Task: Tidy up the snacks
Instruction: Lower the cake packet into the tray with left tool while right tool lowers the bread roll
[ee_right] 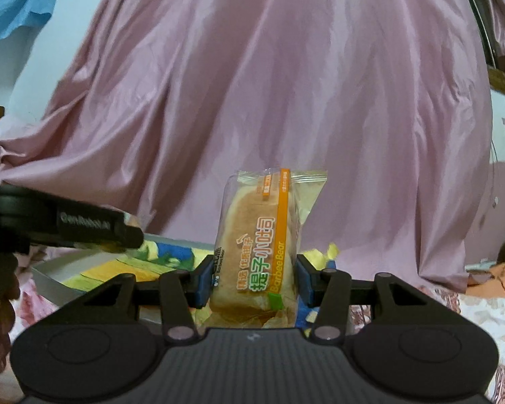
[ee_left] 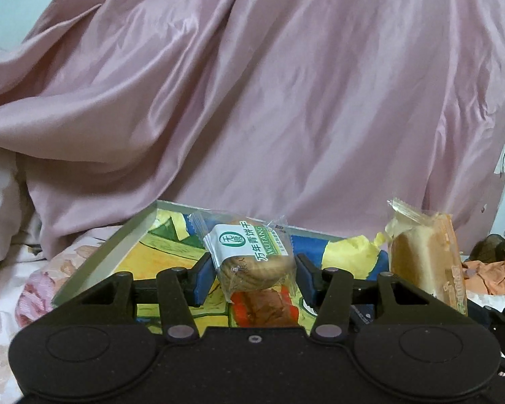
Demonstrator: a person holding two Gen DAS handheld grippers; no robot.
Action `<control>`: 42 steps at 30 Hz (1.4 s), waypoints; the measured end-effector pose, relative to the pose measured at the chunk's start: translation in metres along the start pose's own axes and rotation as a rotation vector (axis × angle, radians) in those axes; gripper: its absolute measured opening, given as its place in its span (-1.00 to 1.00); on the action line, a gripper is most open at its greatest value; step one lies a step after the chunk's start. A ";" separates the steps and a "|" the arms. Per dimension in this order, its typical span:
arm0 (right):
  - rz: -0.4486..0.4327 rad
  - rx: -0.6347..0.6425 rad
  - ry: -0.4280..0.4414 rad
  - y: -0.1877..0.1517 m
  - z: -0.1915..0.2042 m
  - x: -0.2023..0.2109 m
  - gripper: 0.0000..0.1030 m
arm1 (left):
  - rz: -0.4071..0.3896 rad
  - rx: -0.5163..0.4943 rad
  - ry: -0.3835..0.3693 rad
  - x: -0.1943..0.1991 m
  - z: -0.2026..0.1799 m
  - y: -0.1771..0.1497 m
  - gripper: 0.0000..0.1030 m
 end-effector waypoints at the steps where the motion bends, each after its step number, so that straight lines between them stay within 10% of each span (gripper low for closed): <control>1: 0.010 -0.013 0.001 -0.003 -0.003 -0.003 0.05 | 0.006 -0.001 -0.001 -0.003 -0.001 -0.002 0.02; 23: 0.081 -0.096 0.018 -0.016 -0.019 -0.025 0.05 | 0.129 0.010 0.019 -0.021 0.002 -0.036 0.11; 33: 0.085 -0.079 0.009 -0.017 -0.016 -0.025 0.12 | 0.117 0.022 0.042 -0.014 0.007 -0.030 0.85; 42: 0.049 -0.078 -0.015 -0.010 -0.016 -0.018 0.53 | 0.054 0.036 0.106 0.007 0.018 -0.017 0.98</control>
Point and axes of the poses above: each gripper's, at about its wrist camera, not at the fingertips, and x roughly against the way its jaws point, z to its left, y to its top, the point moved 9 cm from there along -x, roughly the way its jaws point, and after that the axes turned 2 degrees about x, right-handed, at the moved point
